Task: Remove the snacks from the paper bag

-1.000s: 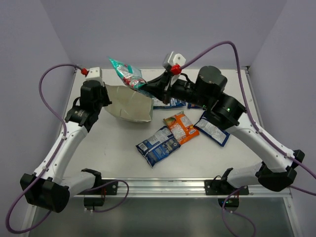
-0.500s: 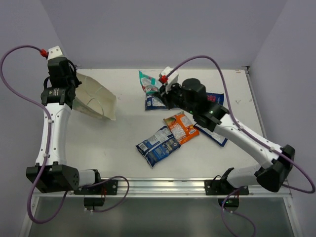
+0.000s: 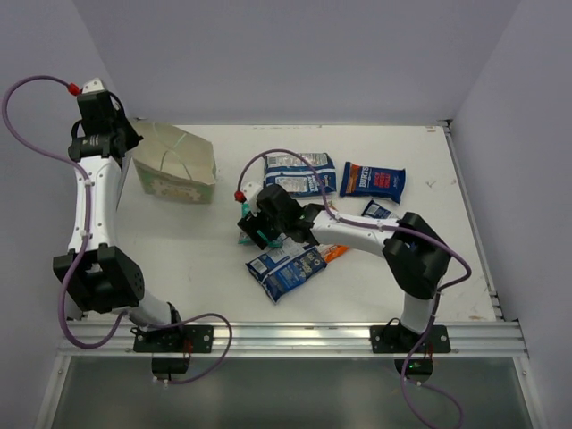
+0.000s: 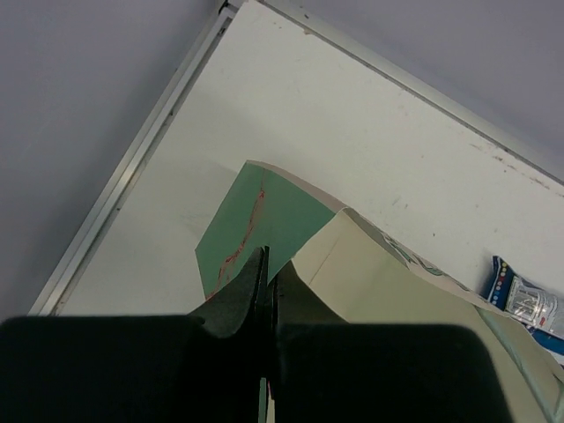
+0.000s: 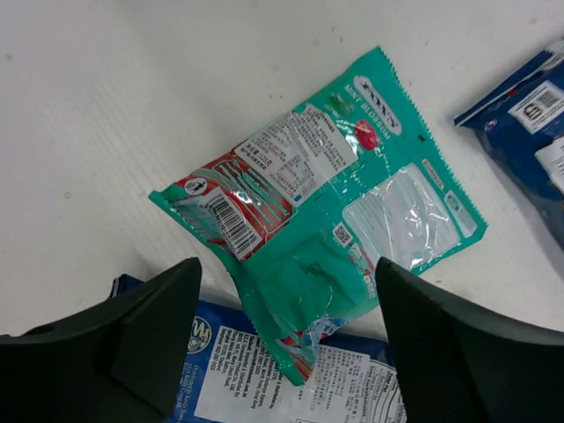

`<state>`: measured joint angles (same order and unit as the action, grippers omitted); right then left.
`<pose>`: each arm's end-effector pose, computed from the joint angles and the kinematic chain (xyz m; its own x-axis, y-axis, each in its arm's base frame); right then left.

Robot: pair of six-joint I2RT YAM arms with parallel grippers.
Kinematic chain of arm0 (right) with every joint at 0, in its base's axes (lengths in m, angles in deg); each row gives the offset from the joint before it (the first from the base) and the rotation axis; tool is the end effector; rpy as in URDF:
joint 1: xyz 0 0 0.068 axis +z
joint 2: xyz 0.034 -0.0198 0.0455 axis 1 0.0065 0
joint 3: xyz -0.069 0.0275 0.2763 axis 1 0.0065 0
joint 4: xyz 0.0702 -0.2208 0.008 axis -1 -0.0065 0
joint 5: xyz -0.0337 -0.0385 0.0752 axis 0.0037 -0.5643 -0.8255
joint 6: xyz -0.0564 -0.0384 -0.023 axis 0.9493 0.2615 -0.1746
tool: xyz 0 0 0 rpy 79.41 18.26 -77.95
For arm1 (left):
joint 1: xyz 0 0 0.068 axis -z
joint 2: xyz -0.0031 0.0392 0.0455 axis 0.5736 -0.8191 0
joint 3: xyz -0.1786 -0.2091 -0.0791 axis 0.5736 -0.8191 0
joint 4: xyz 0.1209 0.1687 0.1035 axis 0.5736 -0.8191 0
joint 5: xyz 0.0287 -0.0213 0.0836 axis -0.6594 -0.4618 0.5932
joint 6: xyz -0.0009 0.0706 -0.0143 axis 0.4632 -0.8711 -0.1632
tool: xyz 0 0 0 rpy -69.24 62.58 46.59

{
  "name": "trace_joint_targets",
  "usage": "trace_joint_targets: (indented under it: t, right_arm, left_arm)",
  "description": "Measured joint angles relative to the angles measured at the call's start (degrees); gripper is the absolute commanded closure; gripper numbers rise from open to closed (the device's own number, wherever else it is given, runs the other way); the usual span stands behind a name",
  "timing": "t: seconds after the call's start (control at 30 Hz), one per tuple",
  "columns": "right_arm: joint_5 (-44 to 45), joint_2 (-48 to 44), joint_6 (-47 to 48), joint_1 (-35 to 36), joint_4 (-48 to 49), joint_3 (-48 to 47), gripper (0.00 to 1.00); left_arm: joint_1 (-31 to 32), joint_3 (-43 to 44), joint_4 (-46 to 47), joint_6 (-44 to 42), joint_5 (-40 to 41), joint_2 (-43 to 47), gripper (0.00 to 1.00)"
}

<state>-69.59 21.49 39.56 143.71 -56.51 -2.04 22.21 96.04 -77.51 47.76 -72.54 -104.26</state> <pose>0.2405 0.3276 0.2260 -0.3737 -0.5498 -0.7471 -0.7984 0.6006 -0.0426 0.3208 0.0790 0.3946 -0.3786 -0.4450 -0.8116 -0.4662 0.8492 -0.2481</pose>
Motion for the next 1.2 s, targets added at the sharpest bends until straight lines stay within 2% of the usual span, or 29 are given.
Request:
trace_joint_targets:
  t: [0.07, 0.27, 0.5, 0.53, 0.8, 0.83, 0.9, 0.93, 1.0, 1.1, 1.2]
  right_arm:
    - [-0.37, -1.22, -0.31, -0.07, -0.07, -0.79, 0.08]
    - [-0.42, -13.46, -0.11, -0.2, -2.49, -1.16, 0.04]
    - [-0.09, -32.04, -0.09, -0.2, -3.39, 0.92, 0.04]
    - [0.24, -33.88, -0.09, -0.2, -3.5, 1.66, 0.04]
    - [3.34, -36.76, -0.02, -0.2, -6.4, 5.55, 0.04]
    - [3.74, -36.79, -0.02, -0.2, -7.23, 5.79, 0.04]
    - [4.24, -36.87, -0.02, -0.2, -8.33, 6.08, 0.03]
    - [4.46, -37.07, -0.04, -0.2, -8.72, 6.1, 0.02]
    - [5.35, -38.03, -0.11, -0.2, -9.53, 6.05, 0.01]
    - [8.74, -40.68, -0.15, -0.17, -11.39, 5.03, 0.01]
    - [14.71, -43.65, -0.17, -0.22, -11.72, 2.23, 0.01]
  left_arm:
    - [-0.11, 2.19, 0.0, 0.26, -1.22, -2.38, 1.0]
    - [-1.09, 13.68, -0.44, 1.4, -4.26, -13.68, 0.98]
    - [-2.21, 27.98, -3.54, 2.14, -8.59, -26.67, 0.73]
    - [-2.25, 28.7, -3.98, 2.25, -8.96, -27.45, 0.65]
    - [-2.64, 29.51, -6.08, 1.84, -11.06, -28.06, 0.27]
    - [-2.82, 29.55, -6.08, 1.66, -11.37, -28.04, 0.18]
    - [-3.08, 29.55, -6.16, 1.05, -11.72, -27.98, 0.11]
    - [-3.23, 29.55, -6.25, 0.96, -11.87, -27.87, 0.04]
    - [-3.56, 29.55, -6.71, 0.72, -12.11, -27.45, 0.0]
    - [-3.98, 29.53, -8.11, 0.17, -12.59, -25.24, 0.0]
    - [-4.11, 26.23, -7.85, -0.59, -13.33, -18.84, 0.0]
